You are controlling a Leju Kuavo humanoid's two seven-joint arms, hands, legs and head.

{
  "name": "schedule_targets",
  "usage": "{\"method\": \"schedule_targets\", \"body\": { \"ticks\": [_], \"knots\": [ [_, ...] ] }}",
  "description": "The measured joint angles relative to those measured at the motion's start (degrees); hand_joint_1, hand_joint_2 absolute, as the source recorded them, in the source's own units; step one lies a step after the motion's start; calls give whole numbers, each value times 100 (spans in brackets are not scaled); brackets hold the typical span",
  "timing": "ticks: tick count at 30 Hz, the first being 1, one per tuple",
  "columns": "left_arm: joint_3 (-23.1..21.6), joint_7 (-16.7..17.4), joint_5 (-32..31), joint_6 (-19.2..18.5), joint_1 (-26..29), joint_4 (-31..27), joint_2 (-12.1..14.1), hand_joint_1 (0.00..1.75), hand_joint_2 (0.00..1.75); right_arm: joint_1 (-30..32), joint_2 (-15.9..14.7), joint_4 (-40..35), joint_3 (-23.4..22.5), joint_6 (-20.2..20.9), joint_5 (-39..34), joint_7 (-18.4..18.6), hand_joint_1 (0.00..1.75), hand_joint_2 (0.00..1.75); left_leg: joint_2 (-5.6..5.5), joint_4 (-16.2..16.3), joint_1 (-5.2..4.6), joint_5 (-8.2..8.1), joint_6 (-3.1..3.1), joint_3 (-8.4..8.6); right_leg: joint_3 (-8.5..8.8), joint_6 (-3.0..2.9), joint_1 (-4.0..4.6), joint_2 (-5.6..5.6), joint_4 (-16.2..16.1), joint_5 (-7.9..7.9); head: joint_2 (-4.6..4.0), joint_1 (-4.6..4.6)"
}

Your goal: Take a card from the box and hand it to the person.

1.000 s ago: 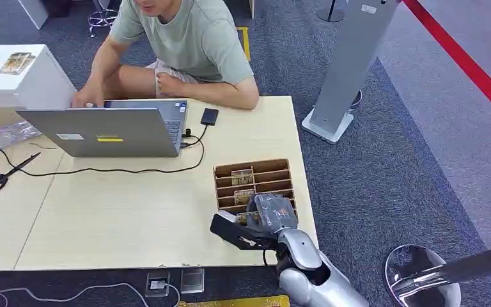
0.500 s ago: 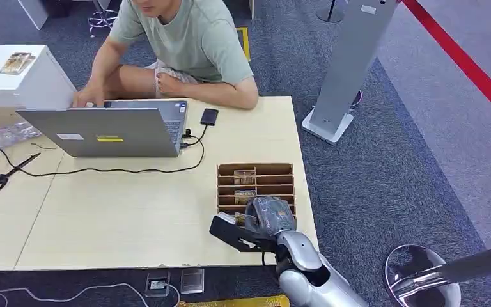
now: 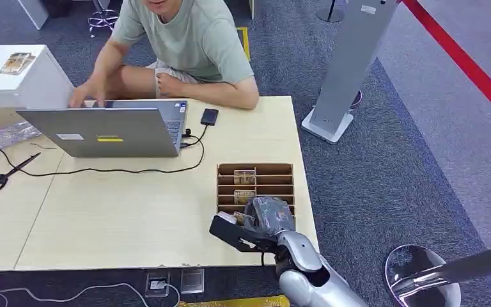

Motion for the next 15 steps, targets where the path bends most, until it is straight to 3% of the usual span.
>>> {"method": "schedule_targets", "body": {
  "ticks": [15],
  "knots": [
    [20, -4, 0, -15, 13, 0, 0, 0, 0, 18, -280, -864, -192, -459, 140, -129, 175, 175, 0, 1, 0, 0, 0, -1, -2, 0, 0, 0, 0, 0, 0, 0]
  ]
}}
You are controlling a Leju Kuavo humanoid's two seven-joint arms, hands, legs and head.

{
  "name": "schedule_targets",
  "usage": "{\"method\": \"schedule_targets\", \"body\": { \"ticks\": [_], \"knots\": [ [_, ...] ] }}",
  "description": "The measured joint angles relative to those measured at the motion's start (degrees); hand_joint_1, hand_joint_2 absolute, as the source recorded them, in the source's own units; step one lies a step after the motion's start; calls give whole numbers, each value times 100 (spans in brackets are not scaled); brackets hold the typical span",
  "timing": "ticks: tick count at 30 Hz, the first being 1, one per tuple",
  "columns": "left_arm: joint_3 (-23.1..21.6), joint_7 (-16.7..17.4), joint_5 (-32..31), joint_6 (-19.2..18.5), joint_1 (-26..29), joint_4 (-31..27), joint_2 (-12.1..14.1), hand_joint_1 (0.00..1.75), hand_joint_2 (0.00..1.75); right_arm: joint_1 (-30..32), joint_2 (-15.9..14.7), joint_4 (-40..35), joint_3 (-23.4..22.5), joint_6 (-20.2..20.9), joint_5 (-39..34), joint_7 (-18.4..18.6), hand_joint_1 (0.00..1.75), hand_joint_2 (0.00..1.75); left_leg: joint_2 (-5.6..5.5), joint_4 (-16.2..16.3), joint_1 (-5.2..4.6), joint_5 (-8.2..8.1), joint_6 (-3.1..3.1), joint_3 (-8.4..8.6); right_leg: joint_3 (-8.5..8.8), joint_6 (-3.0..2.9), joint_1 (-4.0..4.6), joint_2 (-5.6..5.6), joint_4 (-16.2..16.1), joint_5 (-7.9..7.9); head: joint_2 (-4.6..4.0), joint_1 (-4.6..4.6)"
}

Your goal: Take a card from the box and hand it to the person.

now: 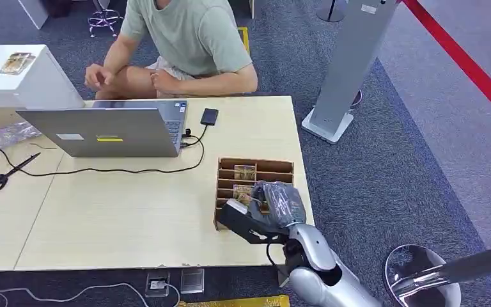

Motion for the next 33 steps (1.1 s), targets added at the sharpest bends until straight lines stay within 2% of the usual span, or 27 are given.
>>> {"method": "schedule_targets", "body": {
  "ticks": [10, 15, 18, 24, 28, 33],
  "knots": [
    [0, -15, 9, 0, 1, 0, -2, 0, 0, -3, -105, -524, -175, -85, 35, -238, 175, 175, 0, 0, 0, 0, 0, -2, 0, 0, 0, 0, 0, 0, 2, 0],
    [0, -17, 9, 0, 0, 0, -2, 0, 0, -161, -107, -544, -231, -57, -330, -411, 175, 175, 0, 0, 0, 0, 0, -4, 0, 0, 0, 0, 0, 0, 0, 2],
    [-2, -15, -4, -35, -2, 0, -2, 0, 0, -466, -103, -408, -251, 2, -731, -571, 175, 175, 0, 0, 0, 1, 0, -4, 2, 0, 0, 0, 0, 1, 0, 0],
    [-7, -61, -175, -105, -17, 0, -2, 0, 0, -1337, 0, 429, -304, -96, -1957, -1200, 175, 175, -1, 0, 0, 3, 2, -5, 2, -1, 0, -2, 2, 2, 2, -7],
    [-26, -133, -210, -140, -32, 0, -2, 0, 0, -1975, 127, 1295, -356, -293, -2116, -1466, 175, 175, -5, 0, 0, 3, 2, -6, 2, 0, 0, -5, 3, 2, 0, 7],
    [-42, -125, -205, -153, -43, 0, -2, 0, 0, -2642, 367, 2327, -356, -376, -1971, -1528, 175, 175, -5, 0, 0, 3, 2, -10, -2, -1, 0, -5, 4, 2, 0, 0]
  ]
}}
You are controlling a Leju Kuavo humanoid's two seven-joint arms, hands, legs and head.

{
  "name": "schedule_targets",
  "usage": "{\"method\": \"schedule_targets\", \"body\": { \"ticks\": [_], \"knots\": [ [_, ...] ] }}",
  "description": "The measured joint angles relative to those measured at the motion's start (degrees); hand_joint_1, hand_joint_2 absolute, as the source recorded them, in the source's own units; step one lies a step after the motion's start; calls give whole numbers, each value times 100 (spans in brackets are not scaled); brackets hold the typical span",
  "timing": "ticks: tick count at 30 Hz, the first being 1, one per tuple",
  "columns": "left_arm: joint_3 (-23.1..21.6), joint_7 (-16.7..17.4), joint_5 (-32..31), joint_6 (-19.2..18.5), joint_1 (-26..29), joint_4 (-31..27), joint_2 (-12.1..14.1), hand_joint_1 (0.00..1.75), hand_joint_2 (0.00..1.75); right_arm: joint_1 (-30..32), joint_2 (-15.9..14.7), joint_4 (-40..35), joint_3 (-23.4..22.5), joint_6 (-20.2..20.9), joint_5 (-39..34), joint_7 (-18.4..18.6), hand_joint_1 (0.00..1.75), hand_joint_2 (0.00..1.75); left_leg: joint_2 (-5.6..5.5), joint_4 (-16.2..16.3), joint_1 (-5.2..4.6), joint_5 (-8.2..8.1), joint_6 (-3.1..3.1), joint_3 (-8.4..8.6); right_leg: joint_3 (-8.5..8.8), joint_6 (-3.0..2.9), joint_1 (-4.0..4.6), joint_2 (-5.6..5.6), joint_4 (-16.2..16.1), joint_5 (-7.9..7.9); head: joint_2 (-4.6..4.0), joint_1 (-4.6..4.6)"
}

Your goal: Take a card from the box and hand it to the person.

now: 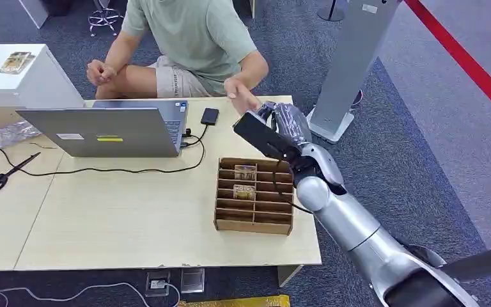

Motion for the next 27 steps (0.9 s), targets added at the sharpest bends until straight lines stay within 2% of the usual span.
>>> {"method": "schedule_targets", "body": {
  "ticks": [7, 15, 16, 27],
  "knots": [
    [-7, -2, 46, 35, -6, 0, 0, 0, 0, -606, 367, 1262, 24, -17, 162, -4, 175, 175, 0, 0, 0, 0, 0, 0, -1, 0, 0, 0, 0, 0, 0, 2],
    [-9, 48, 206, 55, -14, 2, 0, 0, 0, -958, 695, 2139, 105, -68, 264, -138, 175, 175, -1, 0, 0, 0, 0, 0, -3, 0, 0, -1, 0, 0, 0, 2],
    [-9, 59, 216, 59, -12, 2, 0, 0, 0, -984, 734, 2200, 116, -74, 273, -146, 0, 175, -1, 0, 0, 0, 0, 0, -3, 0, 0, -1, 0, 0, 2, 4],
    [-9, -37, 328, 70, -10, 2, 2, 0, 0, -1118, 1040, 2716, 199, -168, 212, -269, 0, 175, -1, 0, 0, 0, 0, -1, -3, 0, 0, -1, 0, 0, 0, 0]
  ]
}}
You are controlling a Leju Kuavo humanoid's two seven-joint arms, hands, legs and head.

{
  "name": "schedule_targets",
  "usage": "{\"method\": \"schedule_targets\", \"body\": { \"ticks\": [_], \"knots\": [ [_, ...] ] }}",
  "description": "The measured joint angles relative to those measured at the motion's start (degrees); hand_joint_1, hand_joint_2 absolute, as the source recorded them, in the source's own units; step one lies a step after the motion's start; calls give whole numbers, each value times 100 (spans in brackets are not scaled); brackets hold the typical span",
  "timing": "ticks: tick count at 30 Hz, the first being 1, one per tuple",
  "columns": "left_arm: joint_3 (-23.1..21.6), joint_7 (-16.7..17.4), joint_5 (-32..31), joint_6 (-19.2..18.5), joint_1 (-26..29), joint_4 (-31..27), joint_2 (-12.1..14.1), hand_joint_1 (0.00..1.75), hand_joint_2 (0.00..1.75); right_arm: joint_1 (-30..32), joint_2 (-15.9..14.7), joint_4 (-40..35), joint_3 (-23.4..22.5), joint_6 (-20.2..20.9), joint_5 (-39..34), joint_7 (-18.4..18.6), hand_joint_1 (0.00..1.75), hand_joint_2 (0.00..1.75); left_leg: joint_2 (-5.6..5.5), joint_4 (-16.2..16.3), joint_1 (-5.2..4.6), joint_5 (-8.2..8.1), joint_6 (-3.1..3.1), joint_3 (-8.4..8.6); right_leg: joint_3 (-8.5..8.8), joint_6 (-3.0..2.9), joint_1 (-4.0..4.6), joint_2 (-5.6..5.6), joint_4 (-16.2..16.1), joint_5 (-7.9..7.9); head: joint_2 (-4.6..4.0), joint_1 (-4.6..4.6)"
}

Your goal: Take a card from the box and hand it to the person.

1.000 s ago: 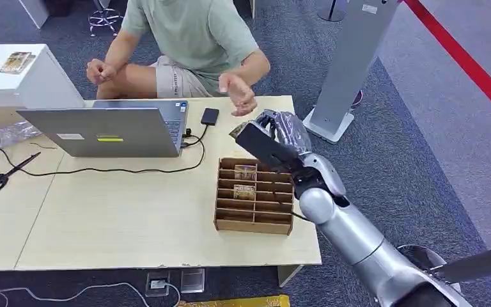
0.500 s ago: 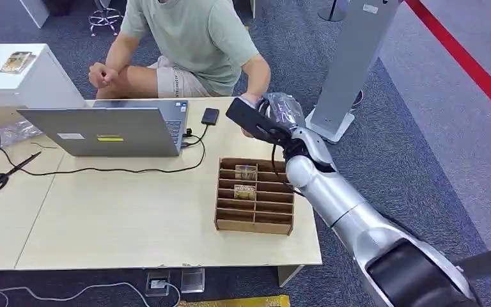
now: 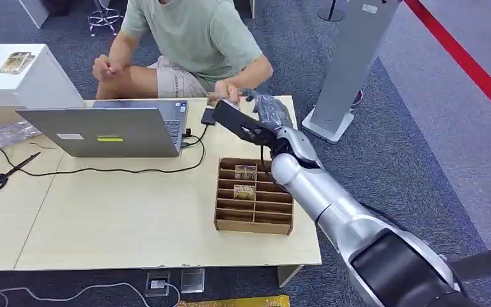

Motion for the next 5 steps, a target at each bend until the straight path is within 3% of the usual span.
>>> {"method": "schedule_targets", "body": {
  "ticks": [5],
  "knots": [
    [0, -7, -2, -2, 6, 0, 9, 0, 0, -37, 9, 57, 33, -136, -151, 7, 0, 175, 1, 1, 0, 0, 0, 3, 0, 0, 0, 0, 0, 0, 0, 4]
  ]
}}
